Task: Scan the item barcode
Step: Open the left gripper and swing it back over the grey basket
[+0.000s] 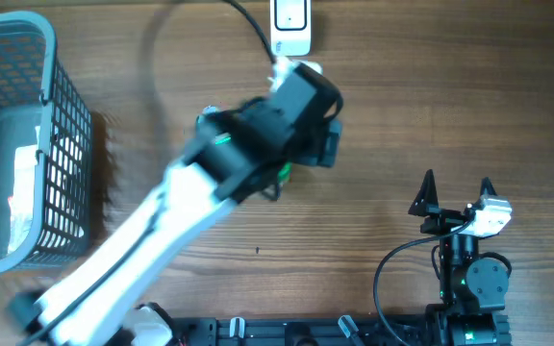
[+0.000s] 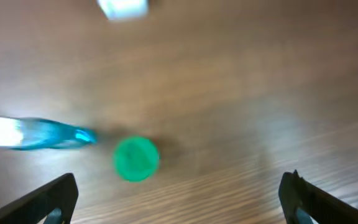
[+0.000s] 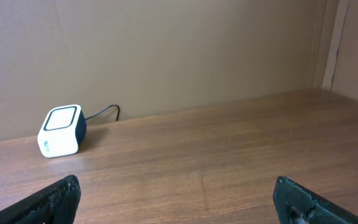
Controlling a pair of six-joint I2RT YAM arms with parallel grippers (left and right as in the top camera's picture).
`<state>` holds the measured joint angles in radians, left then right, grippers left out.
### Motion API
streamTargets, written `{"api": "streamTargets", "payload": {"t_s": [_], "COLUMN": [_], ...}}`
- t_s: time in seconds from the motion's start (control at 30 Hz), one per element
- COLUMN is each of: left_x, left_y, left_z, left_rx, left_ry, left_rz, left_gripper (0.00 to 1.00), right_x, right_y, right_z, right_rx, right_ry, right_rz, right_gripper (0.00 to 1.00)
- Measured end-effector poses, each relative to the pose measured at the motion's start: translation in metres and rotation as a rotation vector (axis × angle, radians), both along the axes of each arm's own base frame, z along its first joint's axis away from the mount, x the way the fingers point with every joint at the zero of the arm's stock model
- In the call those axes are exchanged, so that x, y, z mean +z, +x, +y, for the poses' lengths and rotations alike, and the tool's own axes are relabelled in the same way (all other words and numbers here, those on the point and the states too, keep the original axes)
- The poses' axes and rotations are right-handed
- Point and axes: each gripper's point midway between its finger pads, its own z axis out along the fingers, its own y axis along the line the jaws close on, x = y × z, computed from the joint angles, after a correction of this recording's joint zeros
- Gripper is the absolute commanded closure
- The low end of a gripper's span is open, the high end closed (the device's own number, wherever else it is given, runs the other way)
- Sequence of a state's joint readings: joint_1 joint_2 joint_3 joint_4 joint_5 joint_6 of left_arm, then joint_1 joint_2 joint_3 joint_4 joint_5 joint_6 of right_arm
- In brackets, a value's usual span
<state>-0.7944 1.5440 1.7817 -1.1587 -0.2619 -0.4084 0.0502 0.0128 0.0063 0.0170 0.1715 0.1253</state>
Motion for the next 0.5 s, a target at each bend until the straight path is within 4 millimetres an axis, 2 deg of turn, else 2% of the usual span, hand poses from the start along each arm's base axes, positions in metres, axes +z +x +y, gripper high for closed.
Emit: {"api": "streamTargets", "payload": {"t_s": [0.07, 0.1, 0.17, 0.23, 0.33, 0.37, 0.47, 0.5], "left_x": [0.044, 0.063, 0.089, 0.11, 0.124, 0.128, 0.132, 0.131], "left_y": [-0.001, -0.002, -0.001, -0.003, -0.013, -0.02, -0.043, -0.048], "left_z": [0.033, 0.059, 0.104, 0.168, 0.247, 0.279, 0.347, 0.36], "left_rx": [0.074, 0.135, 0.251, 0.428, 0.672, 0.782, 1.025, 1.073], "left_ry": [-0.009, -0.002, 0.009, 0.028, 0.064, 0.082, 0.124, 0.13], "left_rz": [-0.085, -0.121, -0.173, -0.214, -0.25, -0.26, -0.267, -0.262], "left_gripper": [0.0, 0.0, 0.0, 0.0, 0.0, 0.0, 0.0, 0.0], "right_x": [0.0, 0.0, 0.0, 0.0, 0.0, 0.0, 0.0, 0.0], "right_y": [0.0, 0.0, 0.0, 0.0, 0.0, 0.0, 0.0, 0.0], "right_z": [0.0, 0.0, 0.0, 0.0, 0.0, 0.0, 0.0, 0.0], "right_rx": [0.0, 0.0, 0.0, 0.0, 0.0, 0.0, 0.0, 0.0], "right_ry": [0.0, 0.0, 0.0, 0.0, 0.0, 0.0, 0.0, 0.0], "right_rz": [0.0, 0.001, 0.001, 0.0, 0.001, 0.001, 0.001, 0.001], "right_gripper": [0.0, 0.0, 0.0, 0.0, 0.0, 0.0, 0.0, 0.0]}}
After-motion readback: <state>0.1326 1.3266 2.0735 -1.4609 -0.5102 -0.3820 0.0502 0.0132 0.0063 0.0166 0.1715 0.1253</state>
